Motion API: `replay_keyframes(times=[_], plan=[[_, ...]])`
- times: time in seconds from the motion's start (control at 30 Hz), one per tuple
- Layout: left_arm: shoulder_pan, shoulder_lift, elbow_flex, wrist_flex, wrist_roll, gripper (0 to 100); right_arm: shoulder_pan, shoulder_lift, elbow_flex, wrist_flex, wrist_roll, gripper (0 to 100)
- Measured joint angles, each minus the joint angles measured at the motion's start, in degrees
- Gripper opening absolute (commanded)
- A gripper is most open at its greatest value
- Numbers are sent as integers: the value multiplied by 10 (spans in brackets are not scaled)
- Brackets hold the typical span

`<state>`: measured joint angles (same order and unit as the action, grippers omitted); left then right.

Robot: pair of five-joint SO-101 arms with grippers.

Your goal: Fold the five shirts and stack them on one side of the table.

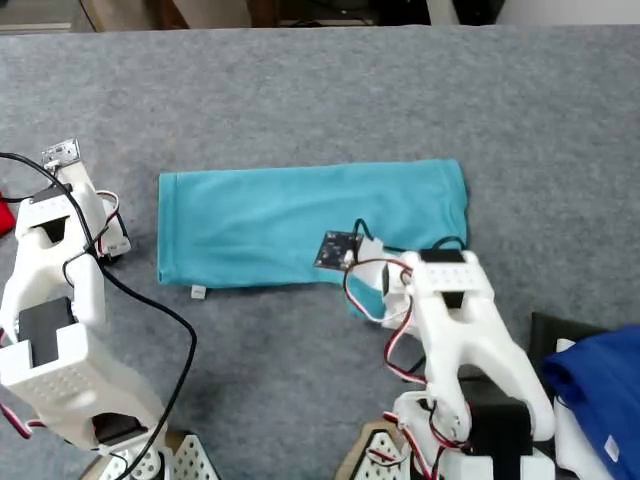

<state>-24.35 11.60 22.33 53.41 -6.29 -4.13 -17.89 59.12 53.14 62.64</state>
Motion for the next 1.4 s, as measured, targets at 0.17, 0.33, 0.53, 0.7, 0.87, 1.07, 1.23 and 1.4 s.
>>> replay_keyframes(times=[0.17, 0.33, 0.53, 0.7, 0.87, 1.07, 1.23, 1.4], plan=[[0, 0, 0, 0, 0, 19, 0, 5, -106, 91, 0, 4], [0, 0, 0, 0, 0, 19, 0, 51, -218, 115, 0, 4], [0, 0, 0, 0, 0, 19, 0, 176, -376, 136, 11, 4], [0, 0, 0, 0, 0, 19, -5, 268, -507, 152, 41, 5], [0, 0, 0, 0, 0, 19, -40, 340, -586, 154, 42, 5], [0, 0, 0, 0, 0, 19, -74, 404, -636, 154, 42, 265], [0, 0, 0, 0, 0, 19, -74, 408, -668, 156, 42, 404], [0, 0, 0, 0, 0, 19, -46, 408, -715, 222, 42, 272]])
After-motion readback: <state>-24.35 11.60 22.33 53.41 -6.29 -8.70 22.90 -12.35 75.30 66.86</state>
